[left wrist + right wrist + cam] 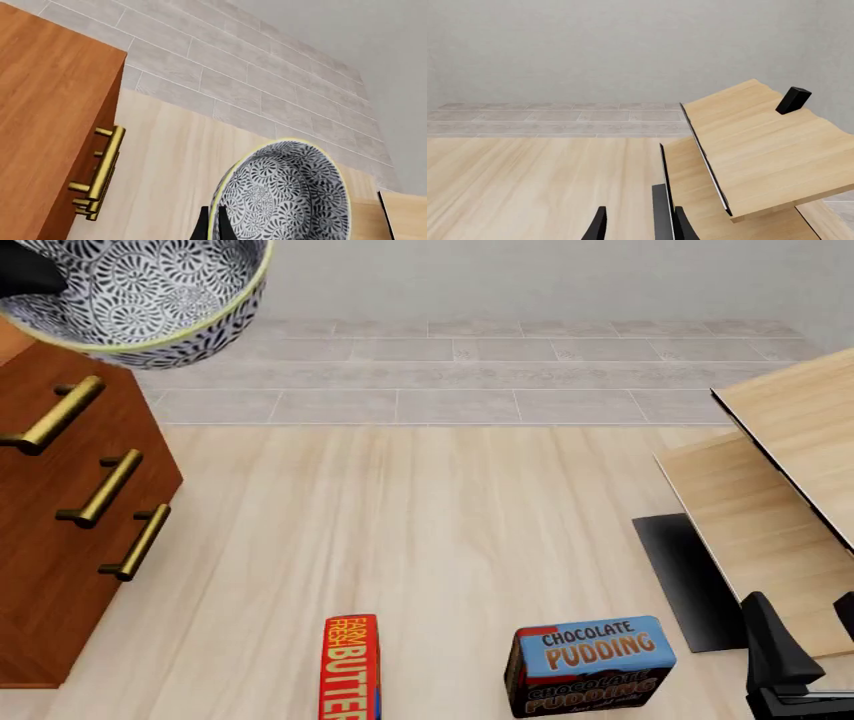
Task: Close the top drawer of the cabinet and put the bowl on top of it.
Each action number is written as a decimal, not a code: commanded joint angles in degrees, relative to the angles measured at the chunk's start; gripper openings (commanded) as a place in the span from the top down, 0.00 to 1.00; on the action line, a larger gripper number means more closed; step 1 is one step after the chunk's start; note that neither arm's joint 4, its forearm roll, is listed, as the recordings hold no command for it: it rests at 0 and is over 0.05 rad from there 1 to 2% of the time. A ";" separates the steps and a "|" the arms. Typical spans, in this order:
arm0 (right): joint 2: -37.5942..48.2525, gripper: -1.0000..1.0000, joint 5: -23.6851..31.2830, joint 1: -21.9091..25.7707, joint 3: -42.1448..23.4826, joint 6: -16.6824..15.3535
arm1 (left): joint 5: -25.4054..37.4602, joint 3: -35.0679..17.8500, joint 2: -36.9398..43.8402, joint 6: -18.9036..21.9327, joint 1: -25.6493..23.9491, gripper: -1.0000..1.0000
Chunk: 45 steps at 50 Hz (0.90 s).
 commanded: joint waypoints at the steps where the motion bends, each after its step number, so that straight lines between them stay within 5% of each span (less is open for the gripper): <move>1: 0.03 0.00 -0.07 -0.01 0.02 0.01 | 0.96 -2.56 0.43 0.16 2.47 1.00; 45: 0.03 0.00 -0.06 -0.02 0.02 0.00 | -0.81 -3.14 2.52 -0.13 9.45 1.00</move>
